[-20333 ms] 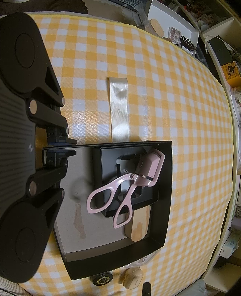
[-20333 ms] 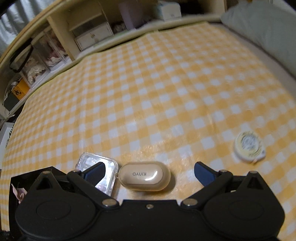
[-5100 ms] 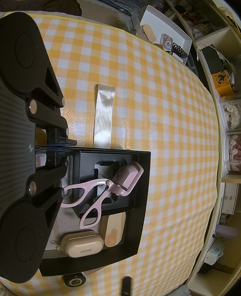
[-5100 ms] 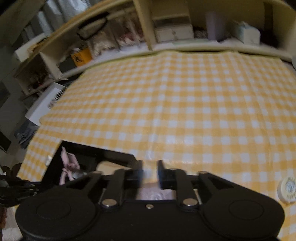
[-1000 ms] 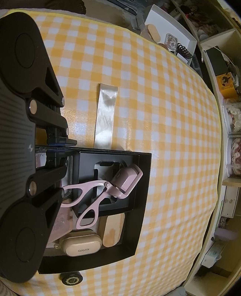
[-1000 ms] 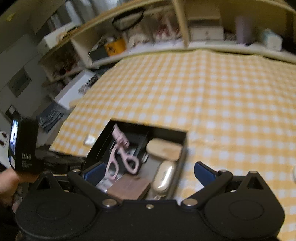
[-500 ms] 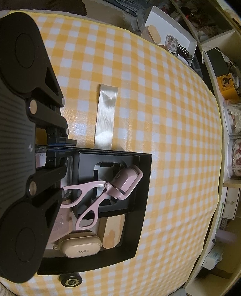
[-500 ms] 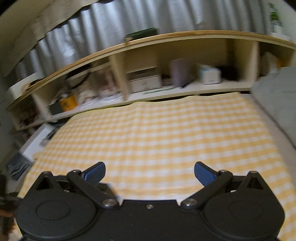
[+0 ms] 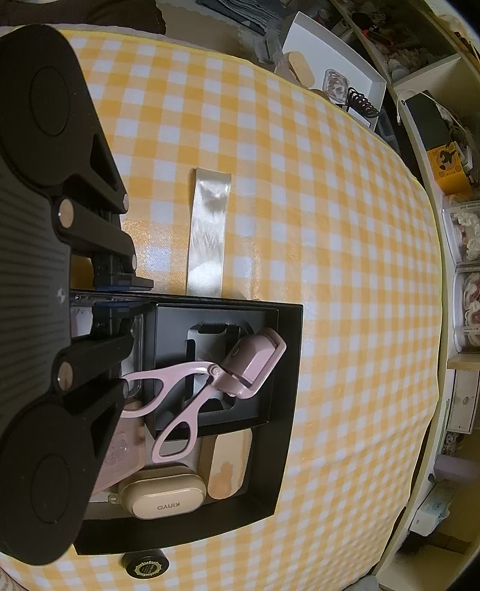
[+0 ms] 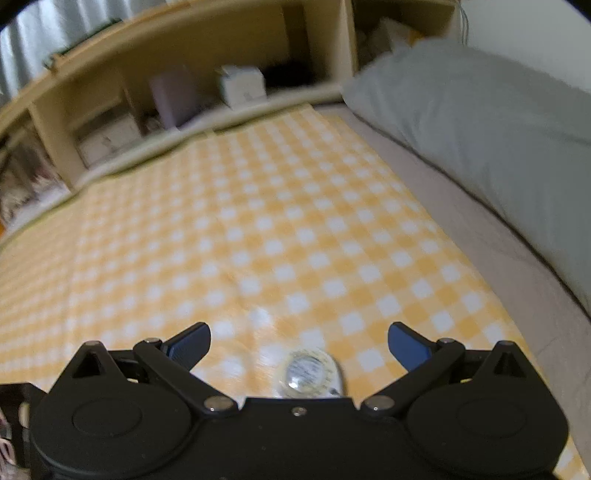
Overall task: Organize rigid objects
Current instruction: 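Move the right tool to the round white tape measure and grasp it, then carry the white tape measure into the black box and release it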
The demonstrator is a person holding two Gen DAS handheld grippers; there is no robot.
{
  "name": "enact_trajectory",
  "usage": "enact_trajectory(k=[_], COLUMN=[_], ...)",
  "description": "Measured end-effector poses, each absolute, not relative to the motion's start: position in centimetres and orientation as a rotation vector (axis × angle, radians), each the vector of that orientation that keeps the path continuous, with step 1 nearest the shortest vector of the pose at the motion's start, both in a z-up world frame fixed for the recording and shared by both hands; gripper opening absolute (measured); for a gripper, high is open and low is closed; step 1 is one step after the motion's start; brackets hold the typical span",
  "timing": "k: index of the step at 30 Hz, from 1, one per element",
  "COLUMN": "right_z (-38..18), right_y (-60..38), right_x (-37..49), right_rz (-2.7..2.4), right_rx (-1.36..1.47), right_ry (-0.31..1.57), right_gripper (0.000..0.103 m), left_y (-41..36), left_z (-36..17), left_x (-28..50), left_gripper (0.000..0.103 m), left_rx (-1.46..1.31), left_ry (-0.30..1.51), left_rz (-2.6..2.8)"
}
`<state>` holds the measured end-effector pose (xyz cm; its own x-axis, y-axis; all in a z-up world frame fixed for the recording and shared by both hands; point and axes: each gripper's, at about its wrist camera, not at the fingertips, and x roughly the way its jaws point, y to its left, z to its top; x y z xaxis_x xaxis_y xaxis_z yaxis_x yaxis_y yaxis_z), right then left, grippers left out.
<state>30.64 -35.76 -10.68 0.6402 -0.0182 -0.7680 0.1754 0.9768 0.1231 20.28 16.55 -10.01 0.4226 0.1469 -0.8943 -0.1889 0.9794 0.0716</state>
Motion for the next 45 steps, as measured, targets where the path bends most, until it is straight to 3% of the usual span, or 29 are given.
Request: enact_trajectory(k=[5, 9, 11, 15, 20, 22, 30, 45], right_z=[-13.7, -14.5, -15.0, -15.7, -15.9, -15.8, -12.5, -5.0], right_y=[-36.3, -35.9, -35.0, -33.3, -32.6, -32.6, -31.2, -18.3], right_x=[31.8, 32.7, 33.0, 33.2, 33.3, 33.2, 32.9, 26.6], right_rz=[-0.121, -0.091, -0.088, -0.107, -0.138, -0.125, -0.073, 0.471], right_rx=[0.233, 0.266, 0.218, 0.115, 0.060, 0.056, 0.092, 0.089], right_ry=[0.982, 1.027, 1.053, 1.095, 1.077, 1.073, 0.981, 0.828], right_gripper=[0.103, 0.082, 0.079, 0.064, 0.061, 0.054, 0.054, 0.054], left_y=[16.3, 16.2, 16.2, 16.2, 16.1, 16.1, 16.0, 15.9], left_z=[-10.0, -9.9, -9.9, -9.9, -9.9, -9.9, -9.9, -9.8], left_x=[20.3, 20.3, 20.3, 20.3, 20.3, 20.3, 20.2, 20.2], left_gripper=[0.007, 0.007, 0.007, 0.007, 0.007, 0.007, 0.007, 0.007], left_rx=[-0.029, -0.032, -0.031, -0.034, -0.034, -0.033, -0.032, -0.034], left_ry=[1.118, 1.118, 1.118, 1.118, 1.118, 1.118, 1.119, 1.119], left_rz=[0.207, 0.208, 0.208, 0.208, 0.207, 0.207, 0.208, 0.209])
